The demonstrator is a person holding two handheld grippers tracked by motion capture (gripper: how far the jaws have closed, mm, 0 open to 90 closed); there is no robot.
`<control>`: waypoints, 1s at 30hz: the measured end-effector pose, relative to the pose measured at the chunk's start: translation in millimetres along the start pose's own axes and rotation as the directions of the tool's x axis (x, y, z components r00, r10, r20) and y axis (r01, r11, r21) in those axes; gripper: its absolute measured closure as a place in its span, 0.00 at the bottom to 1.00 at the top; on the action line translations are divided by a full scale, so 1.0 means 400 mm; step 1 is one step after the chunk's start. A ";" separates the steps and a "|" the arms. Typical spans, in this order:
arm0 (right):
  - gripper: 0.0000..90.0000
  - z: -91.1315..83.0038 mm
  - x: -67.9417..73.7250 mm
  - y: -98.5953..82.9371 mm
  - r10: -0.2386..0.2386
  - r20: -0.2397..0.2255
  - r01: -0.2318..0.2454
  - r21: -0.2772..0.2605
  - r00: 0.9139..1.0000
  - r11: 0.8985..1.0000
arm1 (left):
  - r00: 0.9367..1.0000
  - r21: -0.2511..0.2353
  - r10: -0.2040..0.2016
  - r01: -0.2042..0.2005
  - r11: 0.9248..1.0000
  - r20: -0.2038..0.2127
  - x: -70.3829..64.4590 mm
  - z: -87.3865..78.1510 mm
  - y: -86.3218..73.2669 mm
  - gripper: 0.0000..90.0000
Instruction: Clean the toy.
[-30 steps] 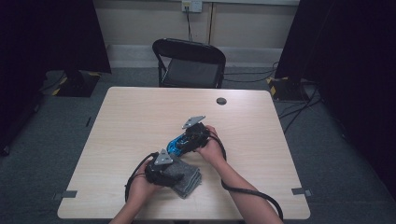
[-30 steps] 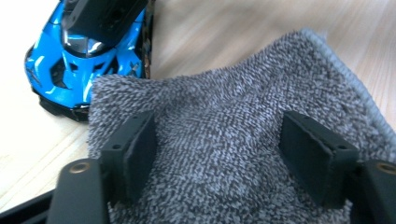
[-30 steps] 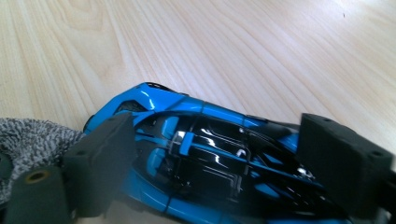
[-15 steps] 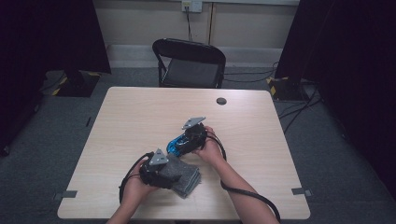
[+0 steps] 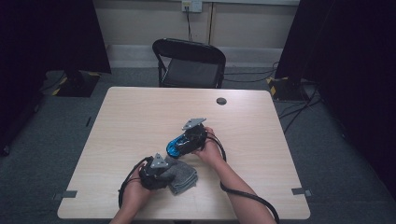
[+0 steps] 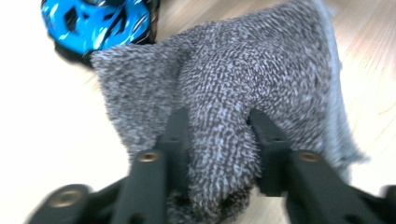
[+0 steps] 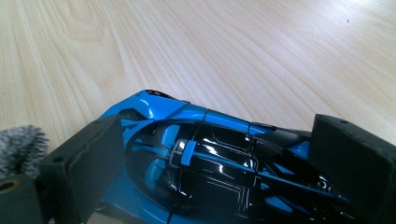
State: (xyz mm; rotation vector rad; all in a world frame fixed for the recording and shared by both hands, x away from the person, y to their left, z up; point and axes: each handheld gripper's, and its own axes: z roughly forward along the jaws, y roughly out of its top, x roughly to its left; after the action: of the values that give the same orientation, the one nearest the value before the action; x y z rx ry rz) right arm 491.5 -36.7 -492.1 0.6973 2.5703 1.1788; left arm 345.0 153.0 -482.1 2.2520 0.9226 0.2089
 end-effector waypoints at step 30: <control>0.04 -0.001 0.002 -0.001 0.004 0.006 -0.004 -0.003 1.000 1.000 | 0.988 0.129 -0.088 0.104 0.986 -0.124 0.184 -0.021 0.058 0.78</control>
State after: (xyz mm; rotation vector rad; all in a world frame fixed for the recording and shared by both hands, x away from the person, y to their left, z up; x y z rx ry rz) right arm 490.4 -36.6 -492.3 0.7042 2.5630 1.1798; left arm 408.6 194.9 -468.3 2.3314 1.1359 0.2441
